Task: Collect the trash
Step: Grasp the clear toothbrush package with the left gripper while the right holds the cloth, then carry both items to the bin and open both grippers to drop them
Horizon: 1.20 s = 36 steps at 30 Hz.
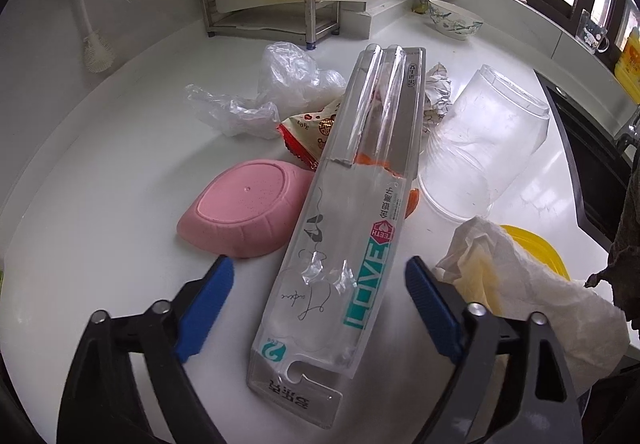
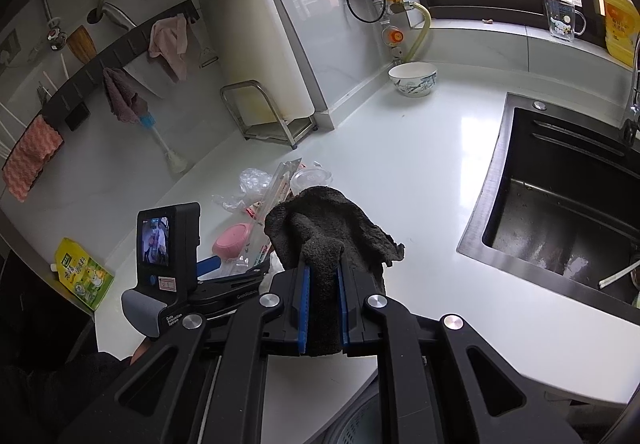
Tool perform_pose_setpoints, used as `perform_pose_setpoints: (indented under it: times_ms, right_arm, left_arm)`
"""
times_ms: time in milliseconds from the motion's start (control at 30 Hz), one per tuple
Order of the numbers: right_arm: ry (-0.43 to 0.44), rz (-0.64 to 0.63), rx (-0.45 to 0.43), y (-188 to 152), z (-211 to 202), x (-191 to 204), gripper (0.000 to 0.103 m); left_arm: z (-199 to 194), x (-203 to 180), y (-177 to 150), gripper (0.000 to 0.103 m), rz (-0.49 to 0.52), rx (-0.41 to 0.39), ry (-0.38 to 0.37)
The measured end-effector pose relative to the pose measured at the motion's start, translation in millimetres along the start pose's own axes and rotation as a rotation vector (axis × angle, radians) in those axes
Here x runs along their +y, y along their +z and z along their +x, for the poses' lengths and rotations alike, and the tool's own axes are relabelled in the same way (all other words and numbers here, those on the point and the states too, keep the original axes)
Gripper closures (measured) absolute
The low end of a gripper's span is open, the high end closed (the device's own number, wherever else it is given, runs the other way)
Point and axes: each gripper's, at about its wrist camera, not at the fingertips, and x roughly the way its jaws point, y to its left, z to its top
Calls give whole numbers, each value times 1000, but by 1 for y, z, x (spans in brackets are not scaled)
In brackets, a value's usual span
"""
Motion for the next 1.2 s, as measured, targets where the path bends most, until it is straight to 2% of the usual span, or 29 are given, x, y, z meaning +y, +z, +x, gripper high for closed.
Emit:
perform_pose_setpoints:
  times_ms: [33,100,200,333,533,867,900,933,967,1200]
  right_arm:
    - [0,0,2,-1,1,0,92]
    - [0,1,5,-2,2,0,92]
    - [0,3,5,-3,2,-1,92]
    - [0,10,11,-3,4,-4,92]
    - [6,9,9,-3,3,-4,92]
    - [38,-14,4,0,-7,-7,92]
    - [41,-21,6,1,-9,-7,92]
    - [45,-26,6,1,-10,-8,92]
    - [48,-30,8,1,-12,-8,92]
    - [81,-57,11,1,-30,-16,92]
  left_arm:
    - [1,-2,0,41,8,10,6]
    - [3,-3,1,47,14,25,3]
    - [-2,-4,1,49,15,14,-28]
    - [-17,-7,3,51,30,-16,-21]
    - [-46,-5,7,51,0,-47,-48]
    - [-100,-1,15,56,-47,-120,-31]
    - [-104,-1,14,59,-51,-124,-25]
    - [-108,-2,14,78,-54,-124,-22]
    - [-111,-1,13,81,-58,-119,-19]
    - [-135,-7,0,83,-95,-131,21]
